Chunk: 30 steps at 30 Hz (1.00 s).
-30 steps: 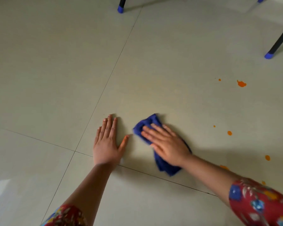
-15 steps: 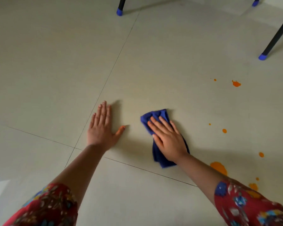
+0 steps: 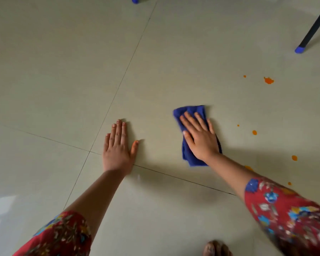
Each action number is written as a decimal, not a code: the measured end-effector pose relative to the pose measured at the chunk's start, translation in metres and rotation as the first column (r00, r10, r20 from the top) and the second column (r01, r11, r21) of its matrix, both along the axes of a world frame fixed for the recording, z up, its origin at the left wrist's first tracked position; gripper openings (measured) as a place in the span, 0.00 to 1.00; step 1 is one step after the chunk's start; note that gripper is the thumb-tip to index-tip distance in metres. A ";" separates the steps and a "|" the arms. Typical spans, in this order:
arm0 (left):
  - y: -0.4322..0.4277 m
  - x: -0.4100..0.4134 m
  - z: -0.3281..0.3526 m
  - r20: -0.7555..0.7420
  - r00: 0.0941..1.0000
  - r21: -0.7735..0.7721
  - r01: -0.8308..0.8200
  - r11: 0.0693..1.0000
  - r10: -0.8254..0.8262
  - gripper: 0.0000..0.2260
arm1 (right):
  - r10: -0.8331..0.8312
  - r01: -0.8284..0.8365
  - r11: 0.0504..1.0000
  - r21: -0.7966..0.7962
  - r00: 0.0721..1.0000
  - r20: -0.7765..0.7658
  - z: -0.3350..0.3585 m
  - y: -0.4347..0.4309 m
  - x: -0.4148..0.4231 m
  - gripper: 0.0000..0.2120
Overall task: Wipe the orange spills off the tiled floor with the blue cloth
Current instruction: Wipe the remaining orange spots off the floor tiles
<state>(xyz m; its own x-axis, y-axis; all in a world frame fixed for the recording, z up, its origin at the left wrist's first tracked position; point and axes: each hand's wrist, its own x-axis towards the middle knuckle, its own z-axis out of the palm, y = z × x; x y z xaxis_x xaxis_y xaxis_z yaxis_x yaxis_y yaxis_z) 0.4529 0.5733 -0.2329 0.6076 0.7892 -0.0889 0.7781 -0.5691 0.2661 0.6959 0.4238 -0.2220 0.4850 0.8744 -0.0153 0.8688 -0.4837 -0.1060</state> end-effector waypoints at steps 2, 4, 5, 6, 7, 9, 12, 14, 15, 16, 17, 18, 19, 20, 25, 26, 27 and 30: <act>-0.009 -0.001 -0.001 0.005 1.000 -0.019 -0.014 1.000 0.014 0.33 | -0.158 0.160 0.986 0.056 0.987 -0.041 0.000 0.014 -0.021 0.27; -0.016 0.001 0.001 0.003 1.000 -0.027 -0.020 0.999 0.020 0.34 | 0.078 -0.077 0.996 0.045 0.997 -0.015 -0.003 -0.003 -0.064 0.26; -0.018 0.002 0.003 0.004 1.000 -0.028 -0.024 0.999 0.024 0.34 | 0.260 -0.260 0.965 0.028 0.966 -0.005 -0.003 -0.022 -0.084 0.26; -0.020 0.003 0.004 0.003 1.000 -0.028 -0.022 0.999 0.022 0.34 | 0.415 -0.415 0.910 0.006 0.910 -0.026 0.000 -0.041 -0.098 0.26; -0.021 0.004 0.005 0.001 1.000 -0.028 -0.013 1.000 0.013 0.34 | 0.515 -0.516 0.857 -0.009 0.855 -0.061 0.003 -0.054 -0.099 0.26; -0.026 0.005 0.006 0.003 1.000 -0.037 0.022 0.999 -0.022 0.34 | 0.579 -0.581 0.814 -0.024 0.814 -0.053 0.003 -0.059 -0.078 0.25; -0.033 0.003 0.010 0.019 0.995 -0.037 0.096 0.995 -0.095 0.34 | 0.206 -0.206 0.978 -0.017 0.979 -0.009 -0.001 -0.037 -0.040 0.24; -0.039 0.003 0.013 0.033 0.991 -0.048 0.128 0.991 -0.126 0.33 | -0.063 0.064 0.998 0.017 0.997 -0.042 0.003 -0.024 -0.036 0.26; -0.041 0.003 0.014 0.044 0.990 -0.049 0.137 0.989 -0.135 0.32 | -0.094 0.095 0.995 0.026 0.995 -0.045 0.002 -0.023 -0.045 0.27; -0.044 0.003 0.015 0.063 0.987 -0.049 0.148 0.988 -0.145 0.32 | -0.059 0.060 0.998 0.023 0.997 -0.039 0.001 -0.029 -0.059 0.29; -0.044 0.004 0.015 0.081 0.985 -0.051 0.156 0.986 -0.152 0.31 | 0.035 -0.035 0.999 0.001 0.998 -0.044 0.002 -0.039 -0.075 0.30; -0.045 0.005 0.016 0.092 0.982 -0.061 0.169 0.984 -0.163 0.30 | 0.158 -0.160 0.987 -0.022 0.986 -0.048 0.002 -0.054 -0.090 0.31; -0.046 0.007 0.016 0.093 0.980 -0.065 0.181 0.981 -0.175 0.30 | 0.275 -0.279 0.959 -0.047 0.958 -0.080 0.003 -0.071 -0.103 0.32; -0.046 0.010 0.017 0.095 0.977 -0.067 0.197 0.978 -0.191 0.29 | 0.346 -0.354 0.932 -0.074 0.933 -0.102 0.006 -0.084 -0.108 0.32; -0.042 0.030 0.030 0.086 0.946 -0.061 0.317 0.946 -0.312 0.24 | 0.338 -0.352 0.933 -0.077 0.929 -0.152 0.007 -0.091 -0.091 0.24; -0.043 0.037 0.033 0.096 0.943 -0.071 0.325 0.943 -0.317 0.24 | 0.289 -0.303 0.949 -0.083 0.946 -0.149 0.007 -0.090 -0.094 0.23; -0.045 0.044 0.036 0.112 0.944 -0.080 0.319 0.944 -0.310 0.23 | 0.240 -0.254 0.964 -0.084 0.960 -0.147 0.006 -0.089 -0.098 0.23; -0.066 0.054 0.041 0.141 0.949 -0.137 0.302 0.944 -0.283 0.22 | 0.195 -0.209 0.978 -0.025 0.942 -0.274 0.017 -0.099 -0.110 0.22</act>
<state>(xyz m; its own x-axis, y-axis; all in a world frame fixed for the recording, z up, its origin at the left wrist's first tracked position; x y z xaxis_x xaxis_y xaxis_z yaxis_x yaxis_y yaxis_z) 0.5070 0.5076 -0.1918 0.8229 0.5575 -0.1097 0.5415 -0.7112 0.4483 0.5863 0.3246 -0.2047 0.2697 0.9479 -0.1695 0.8915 -0.3124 -0.3280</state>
